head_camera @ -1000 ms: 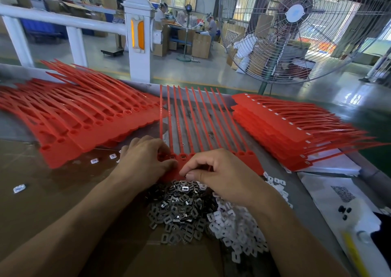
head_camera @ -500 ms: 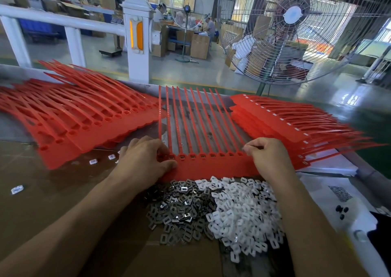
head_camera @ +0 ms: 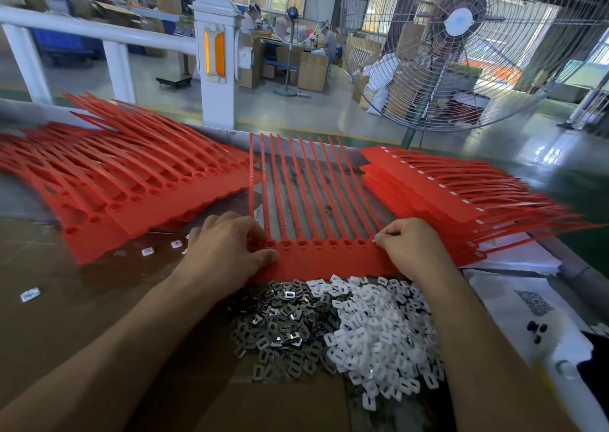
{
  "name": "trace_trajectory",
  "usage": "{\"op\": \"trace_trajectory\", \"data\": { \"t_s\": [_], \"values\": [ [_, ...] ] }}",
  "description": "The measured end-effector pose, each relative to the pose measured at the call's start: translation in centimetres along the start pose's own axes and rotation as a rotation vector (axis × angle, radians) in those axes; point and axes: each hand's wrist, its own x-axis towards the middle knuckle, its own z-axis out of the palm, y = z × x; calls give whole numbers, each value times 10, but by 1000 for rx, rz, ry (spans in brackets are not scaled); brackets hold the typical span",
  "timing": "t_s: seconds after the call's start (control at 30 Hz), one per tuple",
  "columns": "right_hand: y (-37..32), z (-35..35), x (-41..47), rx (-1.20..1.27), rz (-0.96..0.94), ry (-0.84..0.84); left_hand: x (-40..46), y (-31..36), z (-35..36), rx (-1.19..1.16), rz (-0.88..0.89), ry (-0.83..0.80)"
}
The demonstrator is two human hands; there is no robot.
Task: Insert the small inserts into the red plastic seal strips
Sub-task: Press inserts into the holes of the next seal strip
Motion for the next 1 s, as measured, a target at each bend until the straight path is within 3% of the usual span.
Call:
{"op": "trace_trajectory", "data": {
  "t_s": [0.47, 0.77, 0.87, 1.0],
  "values": [
    [3, 5, 2, 30, 39, 91, 0, -1, 0, -4, 9, -1],
    [-3, -2, -7, 17, -51, 138, 0, 1, -1, 12, 10, -6],
    [-17, -1, -19, 107, -189, 46, 0, 0, 0, 8, 11, 0],
    [-39, 10, -43, 87, -442, -228, 0, -1, 0, 13, 15, 3]
  ]
}}
